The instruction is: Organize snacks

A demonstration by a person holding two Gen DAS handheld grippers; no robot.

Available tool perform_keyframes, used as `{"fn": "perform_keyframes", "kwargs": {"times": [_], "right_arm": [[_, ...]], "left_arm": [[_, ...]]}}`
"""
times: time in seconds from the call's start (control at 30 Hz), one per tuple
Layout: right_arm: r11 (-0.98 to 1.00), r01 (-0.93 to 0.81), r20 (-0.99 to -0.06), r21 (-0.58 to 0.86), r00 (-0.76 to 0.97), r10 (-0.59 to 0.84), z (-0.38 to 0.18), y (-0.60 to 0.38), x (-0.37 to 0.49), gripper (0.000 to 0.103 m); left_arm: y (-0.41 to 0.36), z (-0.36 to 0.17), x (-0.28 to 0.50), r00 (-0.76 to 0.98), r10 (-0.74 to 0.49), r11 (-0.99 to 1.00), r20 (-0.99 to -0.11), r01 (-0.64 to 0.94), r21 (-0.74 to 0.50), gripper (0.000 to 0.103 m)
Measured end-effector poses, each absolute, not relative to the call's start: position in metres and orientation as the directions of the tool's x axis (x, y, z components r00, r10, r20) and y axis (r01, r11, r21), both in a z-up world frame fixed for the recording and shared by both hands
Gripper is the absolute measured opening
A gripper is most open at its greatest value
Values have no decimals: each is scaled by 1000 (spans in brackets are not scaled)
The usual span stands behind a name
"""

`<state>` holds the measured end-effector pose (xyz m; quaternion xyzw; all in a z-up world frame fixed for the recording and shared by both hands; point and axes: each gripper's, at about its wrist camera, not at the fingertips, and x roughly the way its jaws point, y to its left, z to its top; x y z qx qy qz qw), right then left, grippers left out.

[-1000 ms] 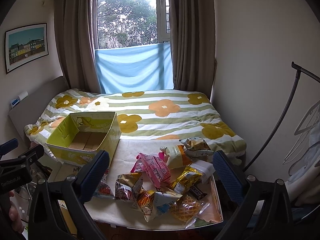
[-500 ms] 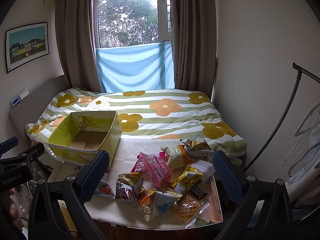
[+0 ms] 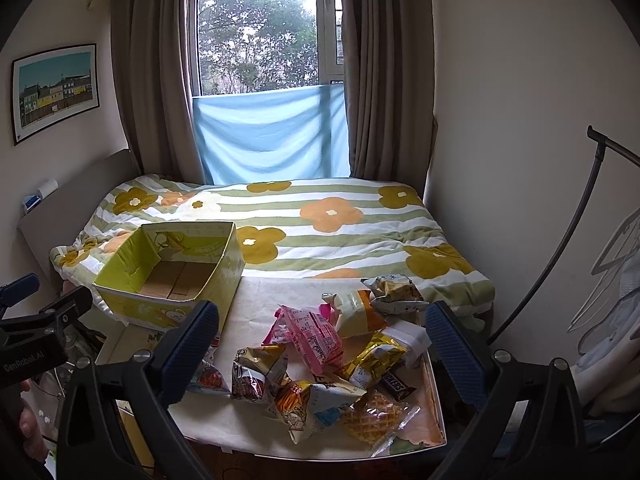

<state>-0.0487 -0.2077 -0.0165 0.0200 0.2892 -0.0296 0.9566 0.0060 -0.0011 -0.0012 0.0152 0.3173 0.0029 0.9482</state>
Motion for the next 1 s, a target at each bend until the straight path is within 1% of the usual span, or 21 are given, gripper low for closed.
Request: {"fn": "perform_keyframes", "kwargs": {"times": [0.27, 0.6, 0.73, 0.87, 1.0], "right_arm": [[997, 72, -554, 20, 831, -49, -15, -208, -48, 103], [997, 73, -557, 25, 829, -46, -15, -208, -46, 103], [997, 73, -557, 24, 829, -47, -15, -208, -46, 103], [997, 72, -568, 28, 822, -44, -17, -212, -46, 103], [998, 62, -594, 25, 803, -35, -27, -219, -42, 103]], "left_arm": [[-6, -4, 5, 801, 38, 998, -598, -1, 61, 103], [-11, -5, 6, 799, 34, 998, -600, 6, 64, 103], [-12, -6, 6, 794, 18, 999, -607, 13, 45, 103], [-11, -9, 12, 776, 13, 999, -630, 11, 34, 103], [-11, -23, 21, 739, 19, 1000, -673, 3, 31, 103]]}}
